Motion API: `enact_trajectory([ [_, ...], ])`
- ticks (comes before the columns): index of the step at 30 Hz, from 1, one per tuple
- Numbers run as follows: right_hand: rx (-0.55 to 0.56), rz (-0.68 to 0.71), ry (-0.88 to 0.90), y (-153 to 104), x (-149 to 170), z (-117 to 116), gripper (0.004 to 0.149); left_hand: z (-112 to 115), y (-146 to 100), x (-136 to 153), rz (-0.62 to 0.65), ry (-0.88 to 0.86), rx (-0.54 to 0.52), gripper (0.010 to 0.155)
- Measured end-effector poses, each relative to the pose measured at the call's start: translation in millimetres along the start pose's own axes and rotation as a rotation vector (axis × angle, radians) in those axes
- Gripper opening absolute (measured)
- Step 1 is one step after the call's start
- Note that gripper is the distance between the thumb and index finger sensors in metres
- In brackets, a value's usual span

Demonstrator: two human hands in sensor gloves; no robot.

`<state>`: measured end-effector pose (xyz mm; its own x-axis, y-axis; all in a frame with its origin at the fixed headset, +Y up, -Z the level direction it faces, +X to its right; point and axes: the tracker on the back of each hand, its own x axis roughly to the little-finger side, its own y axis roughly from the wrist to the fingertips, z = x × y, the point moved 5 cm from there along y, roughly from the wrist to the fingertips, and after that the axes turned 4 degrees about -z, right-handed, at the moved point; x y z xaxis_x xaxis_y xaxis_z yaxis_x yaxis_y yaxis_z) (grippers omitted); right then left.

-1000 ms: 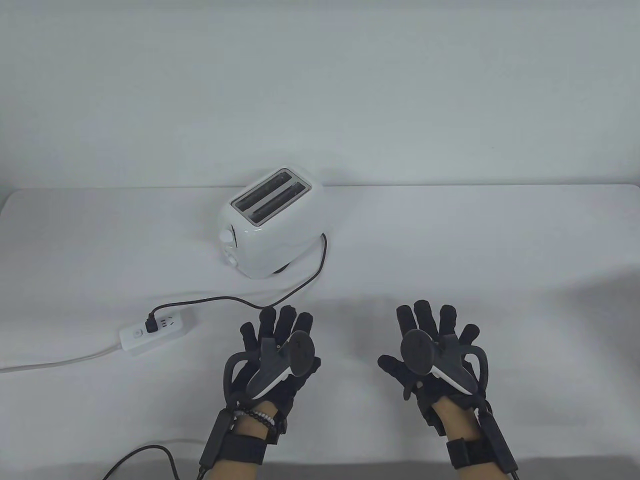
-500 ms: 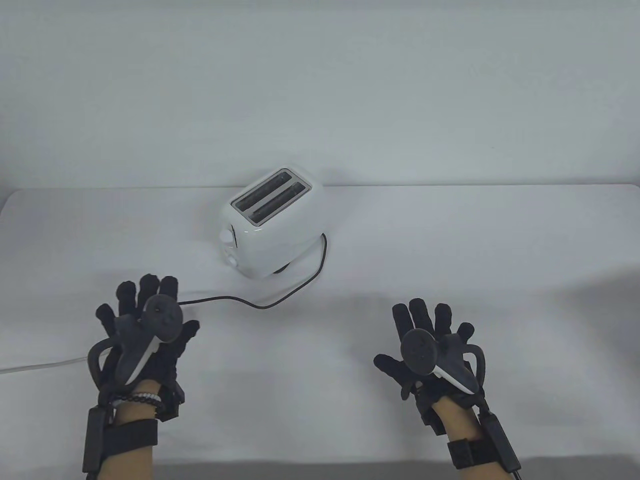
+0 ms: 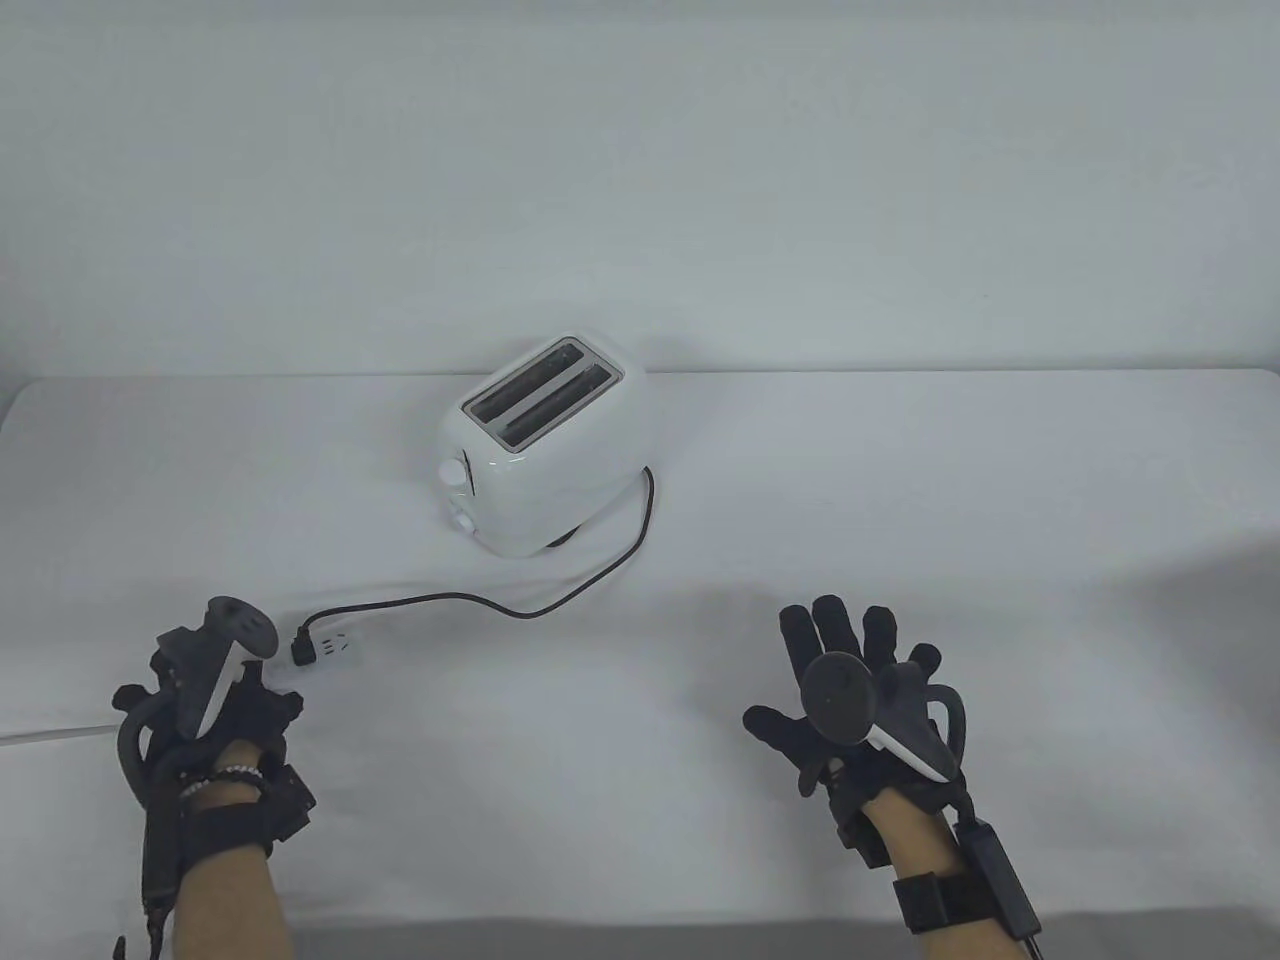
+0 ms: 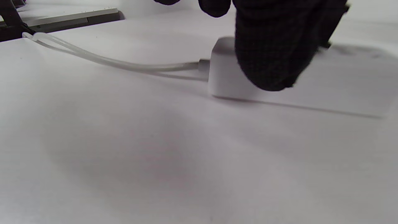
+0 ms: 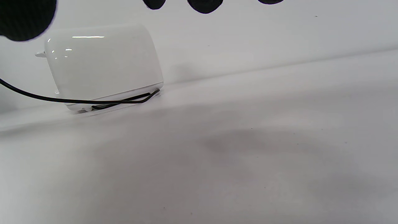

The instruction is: Unplug the toaster

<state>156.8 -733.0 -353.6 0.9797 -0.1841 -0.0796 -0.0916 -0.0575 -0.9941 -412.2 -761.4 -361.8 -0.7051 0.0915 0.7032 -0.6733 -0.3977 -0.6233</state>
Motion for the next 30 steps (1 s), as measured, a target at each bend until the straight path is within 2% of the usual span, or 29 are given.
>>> enact_trajectory([
  [5,0.000,-0.005,0.009,2,3,1,0.101,14,17,-8,0.003,-0.038,0.073,0.085],
  [9,-0.001,-0.012,0.022,4,6,2,0.101,9,16,-13,0.016,-0.007,0.040,0.083],
  [13,0.001,-0.015,0.034,5,9,3,0.101,4,6,-19,0.100,-0.040,0.010,0.084],
  [20,0.026,-0.018,0.080,2,14,12,0.101,-7,-33,-43,0.341,-0.014,-0.127,0.084],
  [22,0.031,-0.021,0.083,2,16,14,0.101,-8,-50,-60,0.433,-0.003,-0.146,0.084],
  [30,0.025,-0.052,0.104,-3,29,16,0.101,-2,-116,-139,0.644,0.018,-0.176,0.083],
])
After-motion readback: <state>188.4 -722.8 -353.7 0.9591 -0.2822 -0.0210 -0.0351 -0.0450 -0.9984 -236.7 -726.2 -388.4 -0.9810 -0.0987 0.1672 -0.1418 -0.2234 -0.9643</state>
